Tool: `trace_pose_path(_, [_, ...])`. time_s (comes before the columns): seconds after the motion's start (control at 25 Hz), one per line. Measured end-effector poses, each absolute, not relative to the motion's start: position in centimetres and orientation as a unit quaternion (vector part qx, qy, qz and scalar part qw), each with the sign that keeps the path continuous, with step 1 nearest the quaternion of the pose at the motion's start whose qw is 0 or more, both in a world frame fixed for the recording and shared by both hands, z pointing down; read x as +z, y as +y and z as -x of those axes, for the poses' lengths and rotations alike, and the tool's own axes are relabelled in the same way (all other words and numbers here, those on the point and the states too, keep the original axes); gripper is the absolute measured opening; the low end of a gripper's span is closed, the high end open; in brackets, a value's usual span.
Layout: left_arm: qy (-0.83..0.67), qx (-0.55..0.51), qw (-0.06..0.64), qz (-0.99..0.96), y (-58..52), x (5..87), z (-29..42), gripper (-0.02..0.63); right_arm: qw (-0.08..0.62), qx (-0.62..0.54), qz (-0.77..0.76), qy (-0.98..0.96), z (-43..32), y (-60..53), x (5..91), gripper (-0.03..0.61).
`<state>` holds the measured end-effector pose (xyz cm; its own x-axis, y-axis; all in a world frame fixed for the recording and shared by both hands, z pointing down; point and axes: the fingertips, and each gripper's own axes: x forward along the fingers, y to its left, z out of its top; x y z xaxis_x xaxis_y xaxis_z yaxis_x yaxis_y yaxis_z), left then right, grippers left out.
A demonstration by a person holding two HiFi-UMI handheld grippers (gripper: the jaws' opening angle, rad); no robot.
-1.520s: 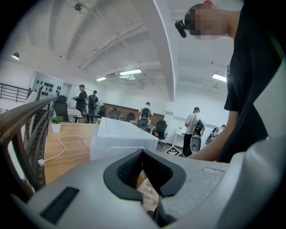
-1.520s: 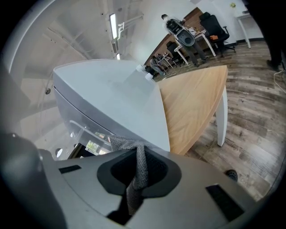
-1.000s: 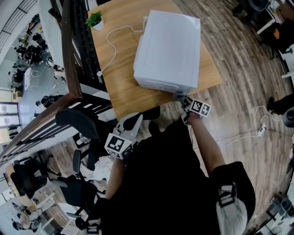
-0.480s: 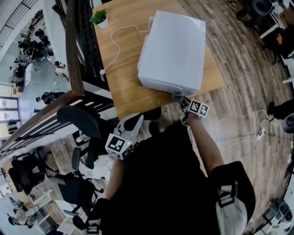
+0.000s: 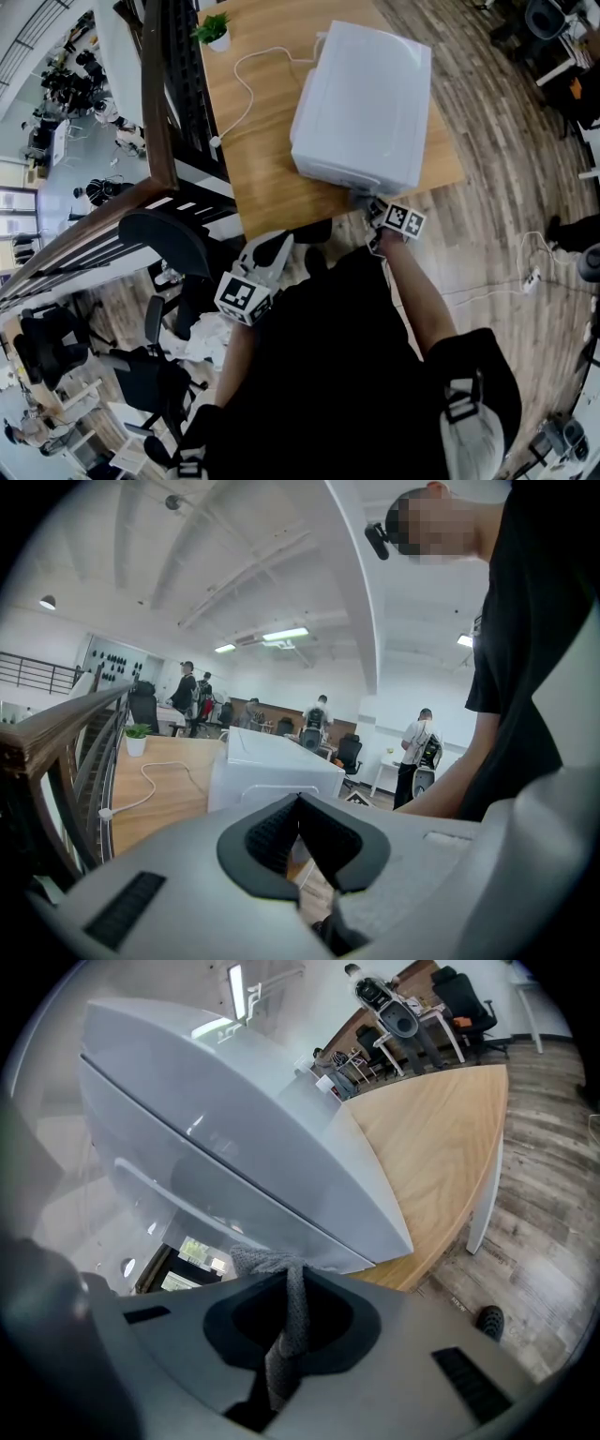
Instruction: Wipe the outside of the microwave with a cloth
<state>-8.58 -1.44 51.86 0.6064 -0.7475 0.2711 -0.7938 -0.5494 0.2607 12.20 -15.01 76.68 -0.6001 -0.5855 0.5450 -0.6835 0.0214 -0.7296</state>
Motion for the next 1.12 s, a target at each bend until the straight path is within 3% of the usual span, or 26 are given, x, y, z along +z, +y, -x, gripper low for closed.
trace_pose_path(0.44, [-0.45, 0.065, 0.186, -0.871, -0.8, 52.5, 10.5, 0.002, 0.078, 0.535, -0.415, -0.732, -8.5, -15.4, 77.2, 0.017])
trace_pose_path(1.12, [-0.464, 0.059, 0.183, -0.865, -0.4, 52.9, 12.5, 0.002, 0.066, 0.541, -0.394, -0.74, -1.2, -16.7, 77.6, 0.017])
